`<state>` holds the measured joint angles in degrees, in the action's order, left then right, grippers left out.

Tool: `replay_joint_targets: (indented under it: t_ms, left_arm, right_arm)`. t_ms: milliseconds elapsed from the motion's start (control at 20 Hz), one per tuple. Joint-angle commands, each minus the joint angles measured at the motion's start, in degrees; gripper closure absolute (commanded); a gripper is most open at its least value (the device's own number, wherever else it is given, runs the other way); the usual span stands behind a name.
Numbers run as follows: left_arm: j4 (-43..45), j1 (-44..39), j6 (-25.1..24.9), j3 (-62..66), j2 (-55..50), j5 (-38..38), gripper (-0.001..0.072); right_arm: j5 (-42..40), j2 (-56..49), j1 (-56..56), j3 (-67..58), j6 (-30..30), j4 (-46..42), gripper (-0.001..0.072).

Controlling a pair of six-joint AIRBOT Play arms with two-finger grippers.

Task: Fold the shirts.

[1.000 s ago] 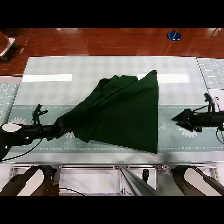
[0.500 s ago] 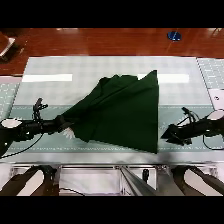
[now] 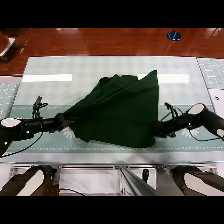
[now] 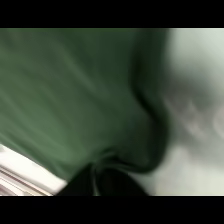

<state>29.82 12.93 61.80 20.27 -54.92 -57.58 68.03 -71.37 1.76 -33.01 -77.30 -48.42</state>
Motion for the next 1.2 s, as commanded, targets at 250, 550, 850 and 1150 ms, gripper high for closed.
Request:
replay_joint_targets:
  t_ms: [250,550,850,1150]
  left_arm:
    - [-26.62,0.24,-7.06,21.97,3.43,0.15,0.0688]
    - [-12.44,3.43,-0.11,54.45,10.16,12.57,0.0690]
    - [25.24,9.18,17.68,70.12,21.77,12.41,0.0690]
    - [35.80,11.67,18.03,70.14,35.08,4.72,0.0689]
  right_arm:
    - [5.42,1.70,-3.93,-35.52,4.15,8.17,0.0692]
    - [11.06,3.17,-3.96,-83.76,-5.49,-8.76,0.0692]
    - [11.17,18.18,-3.96,-89.07,-6.10,-20.11,0.0692]
    - [18.78,29.59,-3.96,-86.36,-7.69,-26.05,0.0692]
